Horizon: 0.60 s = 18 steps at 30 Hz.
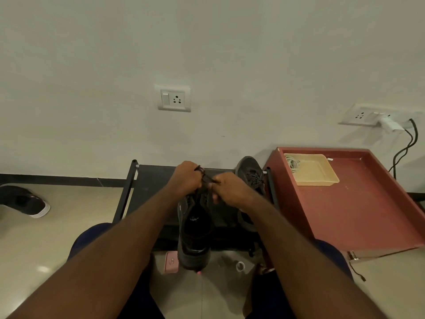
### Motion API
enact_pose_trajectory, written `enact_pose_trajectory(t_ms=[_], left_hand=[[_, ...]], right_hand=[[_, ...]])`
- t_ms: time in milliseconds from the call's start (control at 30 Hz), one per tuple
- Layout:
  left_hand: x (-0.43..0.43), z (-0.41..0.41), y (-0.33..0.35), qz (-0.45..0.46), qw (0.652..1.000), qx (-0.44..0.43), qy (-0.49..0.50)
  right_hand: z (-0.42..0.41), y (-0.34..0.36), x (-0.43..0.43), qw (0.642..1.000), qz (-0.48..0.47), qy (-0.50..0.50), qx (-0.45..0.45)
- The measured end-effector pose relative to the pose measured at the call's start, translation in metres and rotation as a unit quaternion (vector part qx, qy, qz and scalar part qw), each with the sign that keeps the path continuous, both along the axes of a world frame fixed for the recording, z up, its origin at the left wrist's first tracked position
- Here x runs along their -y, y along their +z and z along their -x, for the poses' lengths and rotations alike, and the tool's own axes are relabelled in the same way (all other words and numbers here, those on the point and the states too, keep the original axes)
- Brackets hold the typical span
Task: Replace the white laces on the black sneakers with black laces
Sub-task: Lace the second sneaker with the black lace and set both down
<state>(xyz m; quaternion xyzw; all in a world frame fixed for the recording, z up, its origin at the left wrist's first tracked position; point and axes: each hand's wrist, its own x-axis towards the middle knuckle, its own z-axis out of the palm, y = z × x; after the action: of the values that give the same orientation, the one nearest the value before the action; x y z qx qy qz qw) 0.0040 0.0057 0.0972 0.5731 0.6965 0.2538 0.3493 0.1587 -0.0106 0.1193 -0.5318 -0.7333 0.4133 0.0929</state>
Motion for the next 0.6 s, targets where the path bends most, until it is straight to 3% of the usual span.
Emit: enact_pose_trajectory(t_ms=[133, 267, 400, 500, 600], left_hand=[[0.004, 0.02, -0.013, 0.093, 0.97, 0.163, 0.152], [0.004, 0.032, -0.025, 0.123, 0.95, 0.198, 0.208], [0.002, 0.039, -0.028, 0.119, 0.938, 0.214, 0.244], [0.002, 0.046, -0.03, 0.119, 0.937, 0.194, 0.263], [0.0, 0.055, -0.033, 0.131, 0.919, 0.231, 0.29]], right_hand=[[-0.037, 0.01, -0.002, 0.995, 0.04, -0.05, -0.083], [-0.082, 0.032, -0.006, 0.973, 0.067, -0.123, -0.182], [-0.116, 0.047, -0.002, 0.925, 0.083, -0.215, -0.302], [-0.132, 0.047, 0.003, 0.932, 0.041, -0.227, -0.28], [-0.14, 0.047, 0.009, 0.931, 0.035, -0.228, -0.284]])
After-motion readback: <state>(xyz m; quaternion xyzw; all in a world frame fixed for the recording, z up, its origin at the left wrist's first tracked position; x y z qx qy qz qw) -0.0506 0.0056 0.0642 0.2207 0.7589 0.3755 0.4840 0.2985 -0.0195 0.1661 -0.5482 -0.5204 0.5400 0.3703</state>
